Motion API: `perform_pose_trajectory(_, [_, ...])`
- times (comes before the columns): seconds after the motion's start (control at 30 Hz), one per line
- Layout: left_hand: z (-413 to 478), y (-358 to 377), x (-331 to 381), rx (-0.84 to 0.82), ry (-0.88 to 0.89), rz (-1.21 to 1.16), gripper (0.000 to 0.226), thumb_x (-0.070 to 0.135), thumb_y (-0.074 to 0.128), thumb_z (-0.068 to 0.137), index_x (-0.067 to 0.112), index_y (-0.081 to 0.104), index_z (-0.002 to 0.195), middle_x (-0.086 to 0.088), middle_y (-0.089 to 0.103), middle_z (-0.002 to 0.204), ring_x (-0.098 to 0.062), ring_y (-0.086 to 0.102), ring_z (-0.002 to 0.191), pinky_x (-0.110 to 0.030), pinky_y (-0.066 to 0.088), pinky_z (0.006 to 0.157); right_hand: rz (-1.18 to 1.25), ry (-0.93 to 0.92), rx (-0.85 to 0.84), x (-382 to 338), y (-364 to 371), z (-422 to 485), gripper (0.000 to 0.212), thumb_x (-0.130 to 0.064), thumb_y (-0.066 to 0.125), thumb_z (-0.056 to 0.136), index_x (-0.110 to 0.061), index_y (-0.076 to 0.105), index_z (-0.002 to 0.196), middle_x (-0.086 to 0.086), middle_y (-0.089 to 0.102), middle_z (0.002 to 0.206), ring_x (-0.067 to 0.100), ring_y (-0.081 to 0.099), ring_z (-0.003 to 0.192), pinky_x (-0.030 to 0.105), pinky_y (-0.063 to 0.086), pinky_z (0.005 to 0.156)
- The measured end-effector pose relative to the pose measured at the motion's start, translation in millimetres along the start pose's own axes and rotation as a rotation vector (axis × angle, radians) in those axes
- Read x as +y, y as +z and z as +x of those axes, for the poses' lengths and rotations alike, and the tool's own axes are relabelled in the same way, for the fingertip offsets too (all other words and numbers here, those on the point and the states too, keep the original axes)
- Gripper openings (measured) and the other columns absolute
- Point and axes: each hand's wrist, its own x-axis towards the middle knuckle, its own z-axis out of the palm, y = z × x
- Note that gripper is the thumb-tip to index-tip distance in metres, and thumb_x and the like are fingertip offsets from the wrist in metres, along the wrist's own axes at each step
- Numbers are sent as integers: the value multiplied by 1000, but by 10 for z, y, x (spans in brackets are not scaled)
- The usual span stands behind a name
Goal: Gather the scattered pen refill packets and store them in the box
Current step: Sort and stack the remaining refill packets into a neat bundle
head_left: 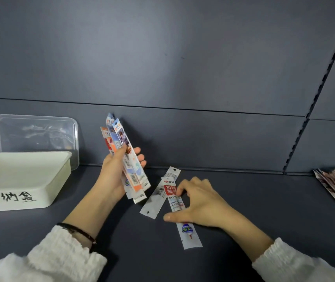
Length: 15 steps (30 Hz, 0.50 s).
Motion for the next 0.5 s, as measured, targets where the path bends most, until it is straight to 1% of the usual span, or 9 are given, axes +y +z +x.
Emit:
perform_pose_trajectory(0.03, [19, -19, -11, 7, -6, 4, 18, 28, 48, 99, 16, 57, 110, 0, 70, 77, -9, 68, 55, -26, 53, 59, -19, 4, -37, 4, -16, -6, 63, -68, 72, 59, -35, 51, 109, -14, 46, 105, 9, 41, 105, 32, 45, 88])
perform_pose_trajectory(0.07, [31, -33, -22, -5, -11, 11, 19, 29, 48, 99, 16, 56, 110, 1, 66, 74, -8, 63, 50, -24, 52, 55, 3, 2, -47, 20, -39, -5, 62, -64, 73, 62, -34, 51, 112, -14, 47, 102, 8, 43, 101, 30, 45, 86])
perform_pose_trajectory(0.17, [46, -31, -61, -92, -56, 0, 24, 39, 46, 98, 16, 52, 104, 3, 53, 61, -5, 46, 42, -19, 43, 41, 149, 20, -28, 79, -100, 14, 55, -44, 79, 69, -31, 55, 117, -13, 56, 92, 2, 51, 71, 25, 48, 69])
perform_pose_trajectory(0.23, [42, -7, -92, -131, -104, 17, 34, 49, 46, 94, 16, 53, 100, 5, 48, 56, -4, 38, 37, -17, 37, 35, 230, 49, -4, 122, -114, 37, 55, -30, 79, 71, -29, 56, 121, -11, 63, 89, 2, 56, 62, 21, 49, 59])
perform_pose_trajectory(0.3, [30, 16, -120, -152, -157, 49, 38, 52, 48, 91, 16, 54, 99, 6, 45, 54, -3, 35, 36, -16, 34, 33, 266, 49, 9, 161, -107, 54, 56, -21, 78, 72, -27, 56, 124, -10, 66, 86, 0, 58, 62, 14, 44, 58])
perform_pose_trajectory(0.37, [10, 28, -141, -189, -193, 81, 34, 46, 54, 91, 14, 53, 101, 5, 45, 55, -4, 36, 37, -16, 35, 34, 311, 28, 62, 181, -99, 63, 54, -16, 78, 72, -24, 58, 122, -10, 67, 85, -1, 57, 63, 12, 44, 60])
perform_pose_trajectory(0.43, [-2, 29, -156, -216, -187, 161, 27, 35, 58, 92, 12, 52, 104, 2, 51, 58, -7, 42, 41, -18, 38, 37, 367, -34, 211, 200, -111, 73, 50, -13, 79, 72, -22, 62, 118, -9, 66, 87, 2, 56, 67, 11, 47, 63])
perform_pose_trajectory(0.5, [-10, 29, -144, -184, -130, 258, 22, 31, 57, 93, 11, 55, 103, -1, 62, 62, -9, 53, 48, -20, 44, 41, 354, -126, 388, 230, -142, 84, 45, -11, 78, 72, -22, 65, 114, -10, 62, 90, 6, 57, 79, 11, 46, 71])
